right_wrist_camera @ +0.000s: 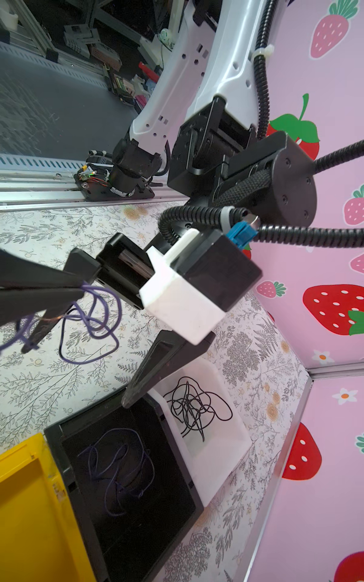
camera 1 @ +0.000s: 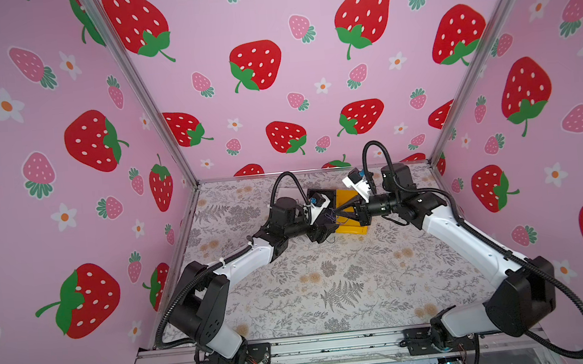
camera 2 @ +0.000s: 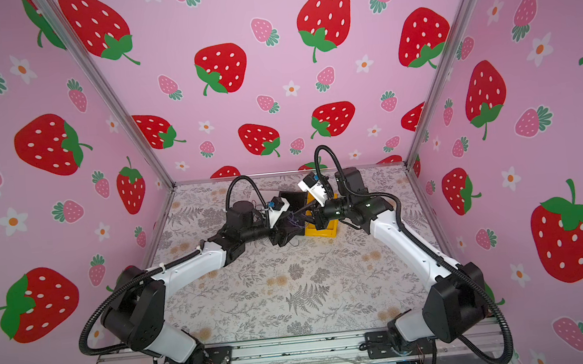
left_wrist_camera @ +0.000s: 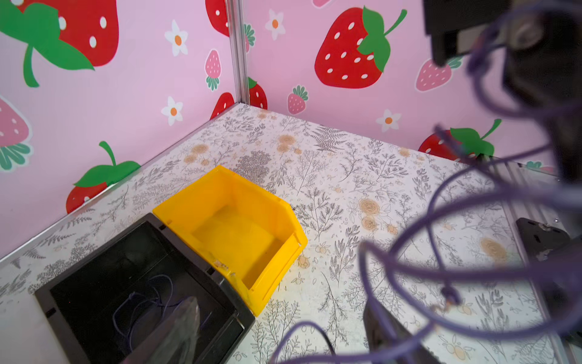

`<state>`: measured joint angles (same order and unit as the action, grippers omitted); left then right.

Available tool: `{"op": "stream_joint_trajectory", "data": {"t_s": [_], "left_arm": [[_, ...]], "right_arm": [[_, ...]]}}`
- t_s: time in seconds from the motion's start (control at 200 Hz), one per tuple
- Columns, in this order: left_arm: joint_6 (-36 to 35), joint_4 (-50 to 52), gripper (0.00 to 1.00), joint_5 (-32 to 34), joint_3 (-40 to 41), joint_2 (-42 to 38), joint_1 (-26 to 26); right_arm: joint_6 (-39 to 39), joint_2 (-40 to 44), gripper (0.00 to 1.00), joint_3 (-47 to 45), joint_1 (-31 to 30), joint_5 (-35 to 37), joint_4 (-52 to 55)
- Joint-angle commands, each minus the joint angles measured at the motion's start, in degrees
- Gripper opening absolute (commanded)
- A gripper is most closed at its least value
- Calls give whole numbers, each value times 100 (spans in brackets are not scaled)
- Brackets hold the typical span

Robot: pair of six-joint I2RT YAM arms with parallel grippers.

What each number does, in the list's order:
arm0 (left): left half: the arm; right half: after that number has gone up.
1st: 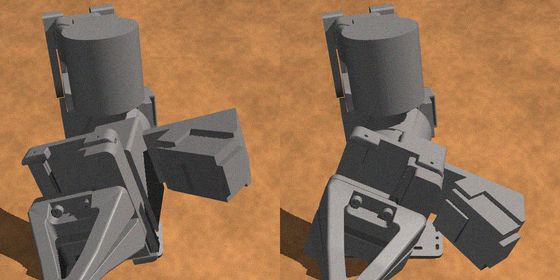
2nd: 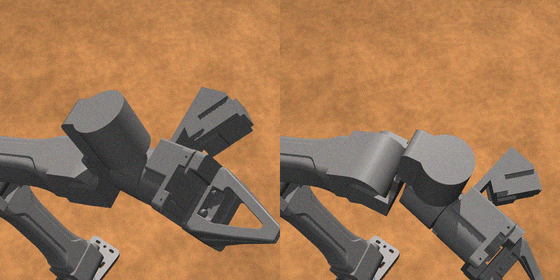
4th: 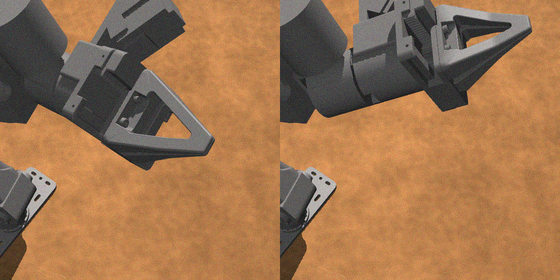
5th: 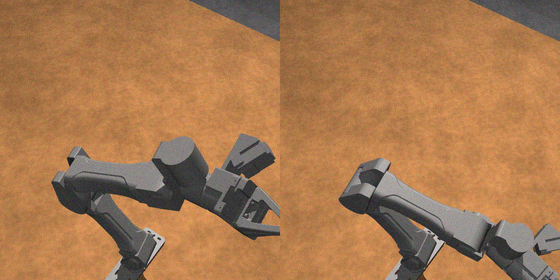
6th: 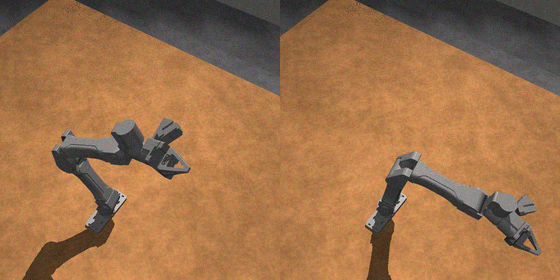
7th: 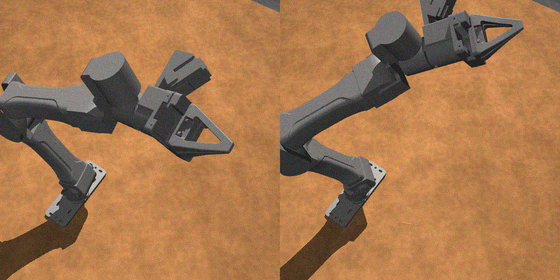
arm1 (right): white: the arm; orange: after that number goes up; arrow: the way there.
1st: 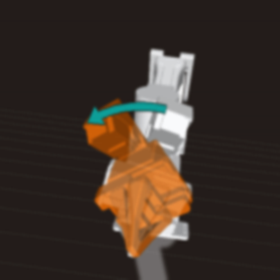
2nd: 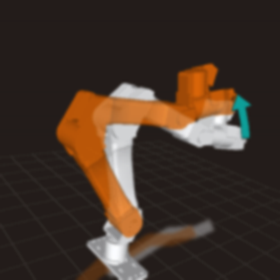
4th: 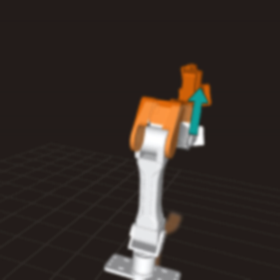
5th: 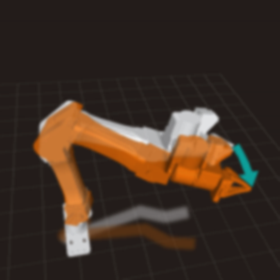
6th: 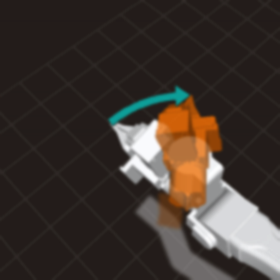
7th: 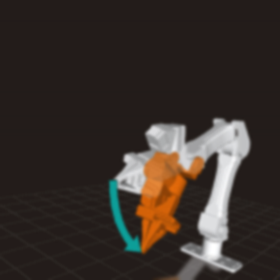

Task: Untangle and sort cables by color
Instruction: Straighten the cable.

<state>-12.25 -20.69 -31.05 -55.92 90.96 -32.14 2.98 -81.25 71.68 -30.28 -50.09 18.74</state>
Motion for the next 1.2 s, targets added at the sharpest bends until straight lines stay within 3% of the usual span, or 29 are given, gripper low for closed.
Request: {"op": "stream_joint_trajectory", "data": {"t_s": [0.0,0.075,0.23,0.29,0.4,0.525,0.87,1.111,1.196], "left_arm": [[-178,-388,69,-58,39,-65,-47],[-213,-325,51,-101,-13,-44,-47],[-446,-73,0,220,3,-156,-47],[-559,42,0,385,68,-274,-31],[-676,264,0,468,206,-540,71],[-732,437,0,477,331,-794,205],[-882,940,0,620,39,-807,443],[-1133,1768,0,293,18,-1243,538],[-1305,2224,0,38,88,-1373,485]], "right_arm": [[-228,40,2,-88,-30,-235,140],[-224,39,3,-91,-30,-257,86],[-263,97,8,-111,8,-152,46],[-210,153,9,-189,72,-22,-71],[85,302,20,-456,305,98,-616],[587,402,22,-804,553,230,-1455],[796,94,22,-835,667,449,-2045],[1139,538,20,-1799,816,367,-2505],[1255,685,25,-2364,738,307,-2602]]}}
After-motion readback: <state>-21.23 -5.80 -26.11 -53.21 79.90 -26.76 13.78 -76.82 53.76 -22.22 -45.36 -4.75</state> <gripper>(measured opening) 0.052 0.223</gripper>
